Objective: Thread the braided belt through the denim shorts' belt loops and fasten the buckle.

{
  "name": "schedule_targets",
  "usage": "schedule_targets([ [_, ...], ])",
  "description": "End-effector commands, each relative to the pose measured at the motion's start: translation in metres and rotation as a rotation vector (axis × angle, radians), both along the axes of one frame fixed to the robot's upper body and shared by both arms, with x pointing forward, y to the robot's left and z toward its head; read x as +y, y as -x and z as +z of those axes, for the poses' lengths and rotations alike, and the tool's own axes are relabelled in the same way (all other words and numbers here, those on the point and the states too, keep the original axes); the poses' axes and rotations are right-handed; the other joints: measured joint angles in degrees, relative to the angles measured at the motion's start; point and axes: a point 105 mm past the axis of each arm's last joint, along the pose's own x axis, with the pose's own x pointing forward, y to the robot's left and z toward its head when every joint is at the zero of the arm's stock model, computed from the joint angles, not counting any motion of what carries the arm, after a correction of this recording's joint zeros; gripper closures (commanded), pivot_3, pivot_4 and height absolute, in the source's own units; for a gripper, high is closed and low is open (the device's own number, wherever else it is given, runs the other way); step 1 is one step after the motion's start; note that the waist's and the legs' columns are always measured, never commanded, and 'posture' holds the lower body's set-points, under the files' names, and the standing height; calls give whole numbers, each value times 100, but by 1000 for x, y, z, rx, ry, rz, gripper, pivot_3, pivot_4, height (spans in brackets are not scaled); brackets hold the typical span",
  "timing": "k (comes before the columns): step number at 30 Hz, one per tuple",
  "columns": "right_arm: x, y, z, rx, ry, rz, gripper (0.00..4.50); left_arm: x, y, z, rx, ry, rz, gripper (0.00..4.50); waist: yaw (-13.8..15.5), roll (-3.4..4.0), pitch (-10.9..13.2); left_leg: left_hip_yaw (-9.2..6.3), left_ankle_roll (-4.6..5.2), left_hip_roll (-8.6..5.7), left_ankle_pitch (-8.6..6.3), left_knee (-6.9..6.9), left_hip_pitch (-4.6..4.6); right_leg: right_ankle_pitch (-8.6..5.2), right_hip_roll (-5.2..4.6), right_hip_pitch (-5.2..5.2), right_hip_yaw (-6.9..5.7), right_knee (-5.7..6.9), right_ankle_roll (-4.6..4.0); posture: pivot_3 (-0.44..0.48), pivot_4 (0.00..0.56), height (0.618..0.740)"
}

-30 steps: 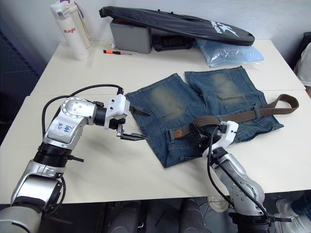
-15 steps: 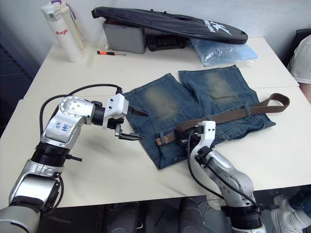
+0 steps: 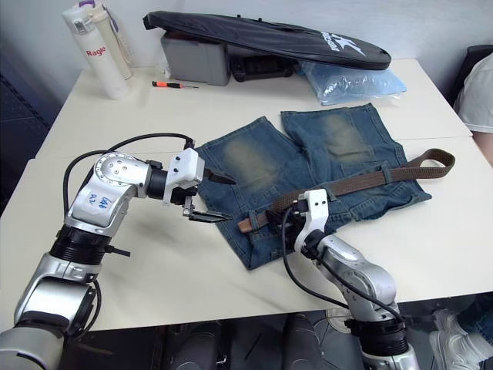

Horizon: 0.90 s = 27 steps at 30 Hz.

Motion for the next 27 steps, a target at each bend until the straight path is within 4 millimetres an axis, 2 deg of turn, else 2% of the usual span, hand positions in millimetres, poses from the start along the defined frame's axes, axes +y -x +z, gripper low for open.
schedule_targets([
  [1,-17,3,10,55,-139,-91,1268,-5,2,9,-48,1,-26,0,20,0,0,1,0,0,0,0,0,0,0,0,0,0,0,0,150,740],
  [7,-38,8,25,97,-319,-175,1268,-6,2,8,-50,2,-29,0,110,0,0,0,-3,-1,2,1,-1,0,-2,1,-1,0,0,0,150,740],
  [16,-45,1,26,194,-482,-259,1268,-7,1,7,-59,-2,-37,0,87,0,0,0,-3,-1,1,0,-1,0,-1,0,-1,1,0,0,150,740],
  [17,-45,0,24,207,-490,-267,1757,-7,1,6,-59,-2,-37,0,86,0,0,0,-3,-1,1,0,-1,0,-1,0,-1,1,0,0,150,740],
  [18,-44,1,24,216,-491,-261,1846,-7,1,6,-60,-4,-37,0,86,0,0,0,-2,-1,1,0,-1,0,-1,0,-1,1,0,0,150,740],
  [19,-42,1,23,224,-493,-254,2210,-7,1,6,-61,-4,-37,0,88,0,0,0,-2,-1,1,0,-1,0,-1,0,-1,1,0,0,150,740],
  [20,-39,2,24,229,-501,-242,2771,-7,1,6,-61,-5,-37,0,88,0,0,0,-2,-1,1,0,-1,0,-1,0,-1,0,0,0,150,740],
  [22,-32,4,22,241,-473,-208,3308,-7,1,6,-62,-7,-36,0,79,0,0,0,-2,-1,1,0,-1,0,-1,0,-1,1,0,0,150,740],
  [24,-25,4,18,251,-427,-180,4212,-7,1,6,-61,-8,-36,0,58,0,0,0,-2,0,1,0,-1,0,-1,-1,-1,1,0,0,150,740],
  [25,-18,5,17,265,-430,-155,4369,-7,1,6,-60,-9,-37,0,41,0,0,0,-2,-1,1,0,-2,0,-1,-1,-1,1,0,0,150,740],
  [27,-8,6,14,283,-415,-104,4369,-7,1,5,-51,-13,-33,0,21,0,0,0,-1,-1,1,0,-2,0,-1,-1,-1,0,0,0,150,740],
])
